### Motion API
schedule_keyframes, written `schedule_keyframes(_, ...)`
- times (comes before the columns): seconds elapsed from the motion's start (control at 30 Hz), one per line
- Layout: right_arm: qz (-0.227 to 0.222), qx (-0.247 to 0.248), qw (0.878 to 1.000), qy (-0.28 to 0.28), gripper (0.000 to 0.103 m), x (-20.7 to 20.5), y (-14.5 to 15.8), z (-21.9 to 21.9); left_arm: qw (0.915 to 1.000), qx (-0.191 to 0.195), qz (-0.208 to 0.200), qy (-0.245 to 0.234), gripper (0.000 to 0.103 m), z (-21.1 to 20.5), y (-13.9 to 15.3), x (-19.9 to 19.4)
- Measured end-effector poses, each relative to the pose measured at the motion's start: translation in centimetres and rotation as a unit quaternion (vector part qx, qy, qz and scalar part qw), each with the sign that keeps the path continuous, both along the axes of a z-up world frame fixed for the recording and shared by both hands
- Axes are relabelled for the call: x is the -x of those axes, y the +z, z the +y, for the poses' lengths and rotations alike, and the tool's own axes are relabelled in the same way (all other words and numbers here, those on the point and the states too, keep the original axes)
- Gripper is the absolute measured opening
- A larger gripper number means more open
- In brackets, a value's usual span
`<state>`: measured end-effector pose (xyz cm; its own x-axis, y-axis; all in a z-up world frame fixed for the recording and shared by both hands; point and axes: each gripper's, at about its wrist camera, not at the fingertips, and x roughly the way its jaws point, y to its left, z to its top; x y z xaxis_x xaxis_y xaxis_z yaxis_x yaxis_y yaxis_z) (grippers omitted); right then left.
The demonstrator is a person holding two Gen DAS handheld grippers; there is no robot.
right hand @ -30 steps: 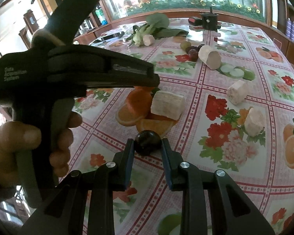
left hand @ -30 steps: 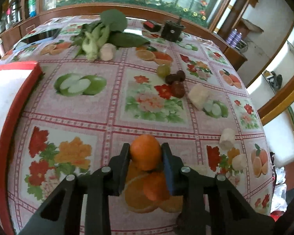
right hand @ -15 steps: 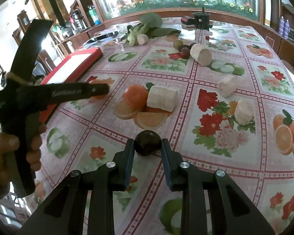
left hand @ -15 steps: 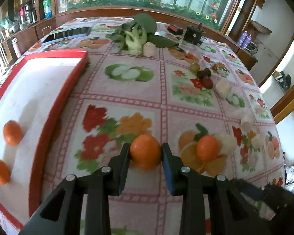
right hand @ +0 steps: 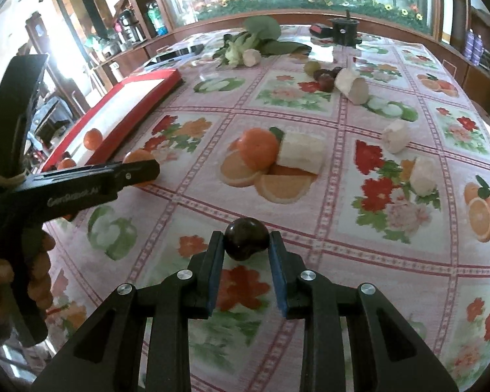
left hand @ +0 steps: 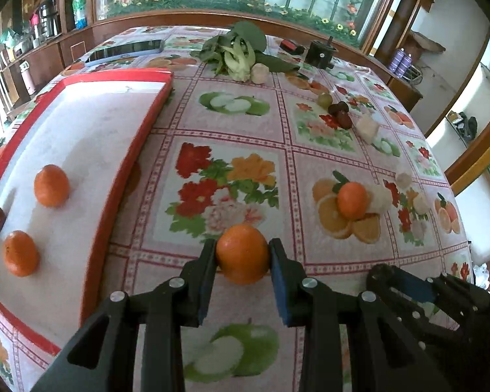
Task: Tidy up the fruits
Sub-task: 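Carry the plum and orange over the red-rimmed tray with both grippers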
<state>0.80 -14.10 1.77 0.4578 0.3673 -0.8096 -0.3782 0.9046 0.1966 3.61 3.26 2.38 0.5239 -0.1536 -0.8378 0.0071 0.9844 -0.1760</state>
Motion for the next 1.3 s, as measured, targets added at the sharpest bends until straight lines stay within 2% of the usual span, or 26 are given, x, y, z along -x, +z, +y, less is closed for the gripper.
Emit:
schedule_keyframes(0.33, -0.005, -0.003, 1.0, 0.016, 0.027, -0.7, 0.7, 4.4, 0.9999, 0.001, -0.013, -0.006, 0.035, 2.9, 1.4, 0.8)
schedule_keyframes(0.6, -0.016, -0.001, 0.999, 0.038, 0.027, -1.2, 1.7, 8.3, 0.9996, 0.008, -0.024, 0.008, 0.035, 6.3, 2.4, 1.0)
schedule_keyframes(1.03, -0.037, -0.004, 0.996, 0.08, 0.027, -3.7, 3.8, 16.0, 0.997, 0.0, -0.034, 0.07, 0.035, 13.9, 3.4, 0.7)
schedule_keyframes(1.3, -0.036, -0.017, 0.995, 0.088, 0.027, -6.7, 3.9, 20.5, 0.9931, -0.015, -0.026, 0.113, 0.035, 18.3, 2.6, -1.1)
